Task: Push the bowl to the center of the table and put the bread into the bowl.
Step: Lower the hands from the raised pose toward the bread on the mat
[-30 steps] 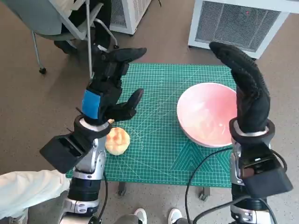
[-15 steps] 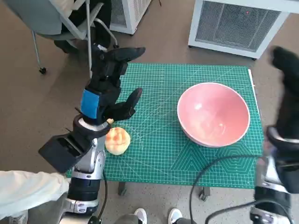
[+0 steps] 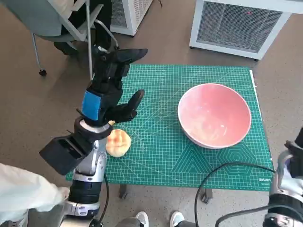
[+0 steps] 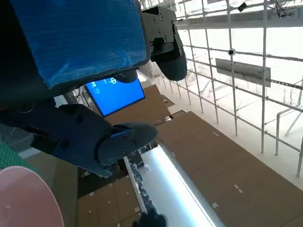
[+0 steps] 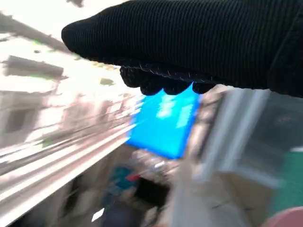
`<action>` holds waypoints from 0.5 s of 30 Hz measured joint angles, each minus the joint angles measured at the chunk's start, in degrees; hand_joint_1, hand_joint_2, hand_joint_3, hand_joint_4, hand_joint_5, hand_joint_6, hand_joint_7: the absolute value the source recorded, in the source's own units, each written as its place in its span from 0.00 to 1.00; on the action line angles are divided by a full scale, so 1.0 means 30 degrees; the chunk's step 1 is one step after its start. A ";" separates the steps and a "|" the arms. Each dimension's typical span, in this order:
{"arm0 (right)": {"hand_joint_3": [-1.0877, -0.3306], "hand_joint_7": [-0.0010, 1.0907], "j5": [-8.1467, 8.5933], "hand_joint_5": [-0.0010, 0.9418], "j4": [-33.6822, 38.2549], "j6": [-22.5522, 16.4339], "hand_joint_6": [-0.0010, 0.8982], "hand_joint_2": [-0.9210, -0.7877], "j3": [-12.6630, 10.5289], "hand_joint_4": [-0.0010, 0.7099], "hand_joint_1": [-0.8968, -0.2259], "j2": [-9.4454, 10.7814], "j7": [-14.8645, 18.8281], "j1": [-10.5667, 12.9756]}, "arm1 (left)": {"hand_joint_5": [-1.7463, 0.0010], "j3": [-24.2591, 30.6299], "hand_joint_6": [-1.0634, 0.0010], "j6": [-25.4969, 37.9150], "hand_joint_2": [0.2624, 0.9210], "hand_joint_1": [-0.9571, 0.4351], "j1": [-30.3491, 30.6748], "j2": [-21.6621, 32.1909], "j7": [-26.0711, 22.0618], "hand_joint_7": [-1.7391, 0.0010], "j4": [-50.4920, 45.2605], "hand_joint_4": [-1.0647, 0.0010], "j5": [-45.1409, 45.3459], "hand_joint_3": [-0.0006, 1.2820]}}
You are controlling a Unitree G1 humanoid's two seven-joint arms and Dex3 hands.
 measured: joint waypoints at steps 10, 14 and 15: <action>0.39 0.44 0.1416 0.00 0.4699 0.1175 0.09 0.00 -0.0257 0.34 0.56 0.0165 0.0429 -0.1509 | 0.50 0.0082 1.00 0.0013 0.68 0.47 -0.0010 0.0137 -0.0072 0.39 0.0002 1.00 -0.0038 0.57; 0.40 0.44 0.1704 0.00 0.5686 0.2026 0.09 0.00 -0.0231 0.34 0.56 0.0517 0.0703 -0.2018 | 0.50 0.0154 1.00 0.0043 0.67 0.47 -0.0011 0.0257 -0.0085 0.39 -0.0003 1.00 -0.0046 0.57; 0.40 0.43 0.1743 0.00 0.5857 0.2251 0.09 0.00 -0.0205 0.35 0.57 0.0629 0.0730 -0.2140 | 0.50 0.0173 1.00 0.0052 0.67 0.47 -0.0011 0.0290 -0.0085 0.39 -0.0010 1.00 -0.0046 0.57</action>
